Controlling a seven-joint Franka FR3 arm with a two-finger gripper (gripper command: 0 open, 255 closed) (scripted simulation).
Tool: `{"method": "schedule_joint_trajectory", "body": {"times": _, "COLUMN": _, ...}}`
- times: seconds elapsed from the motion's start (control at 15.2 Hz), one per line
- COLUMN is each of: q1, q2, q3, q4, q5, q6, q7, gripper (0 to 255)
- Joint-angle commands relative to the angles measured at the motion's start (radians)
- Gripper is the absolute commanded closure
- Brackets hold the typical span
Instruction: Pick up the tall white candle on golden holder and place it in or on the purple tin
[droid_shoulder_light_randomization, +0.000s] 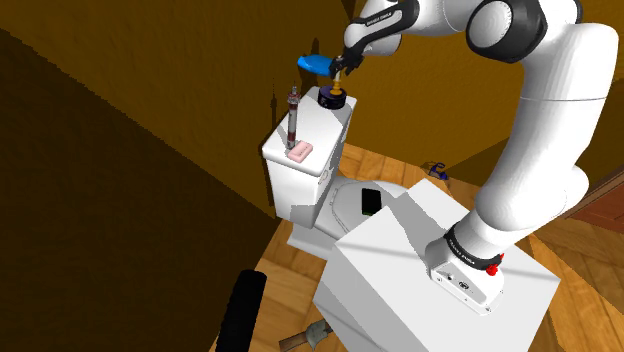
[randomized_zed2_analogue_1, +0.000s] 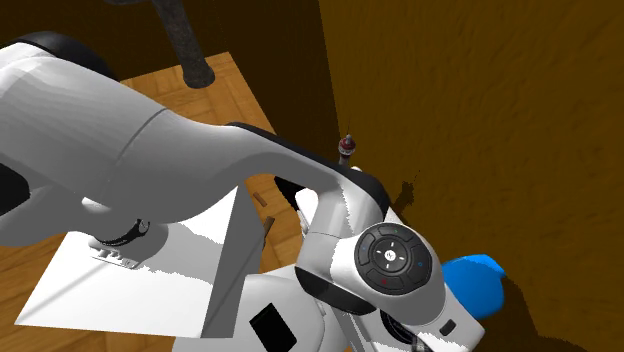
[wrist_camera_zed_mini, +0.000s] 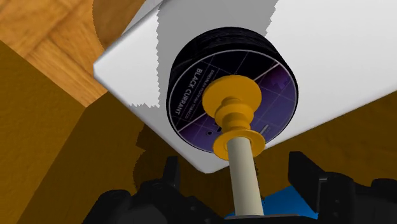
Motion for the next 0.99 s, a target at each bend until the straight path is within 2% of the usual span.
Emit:
{"method": "schedule_joint_trajectory", "body": {"times": 0.0, "q1": 0.006, "q2": 0.001, "q3": 0.007, "q4": 0.004, "q5": 0.001, "q6": 0.002, "q7": 0.001, "gripper": 0}}
{"method": "schedule_joint_trajectory", "body": {"times": 0.13, "q1": 0.005, "q2": -0.003, "q3": 0.007, "q4": -0.001, "q5": 0.002, "q6": 0.002, "q7": -0.001, "gripper": 0}}
{"method": "schedule_joint_trajectory", "body": {"times": 0.4, "q1": 0.002, "q2": -0.117, "q3": 0.004, "q4": -0.053, "q5": 0.002, "q6": -0.06, "q7": -0.001, "gripper": 0}}
{"method": "schedule_joint_trajectory", "body": {"times": 0.92, "q1": 0.002, "q2": -0.117, "q3": 0.004, "q4": -0.053, "q5": 0.002, "q6": -0.06, "q7": -0.001, "gripper": 0}}
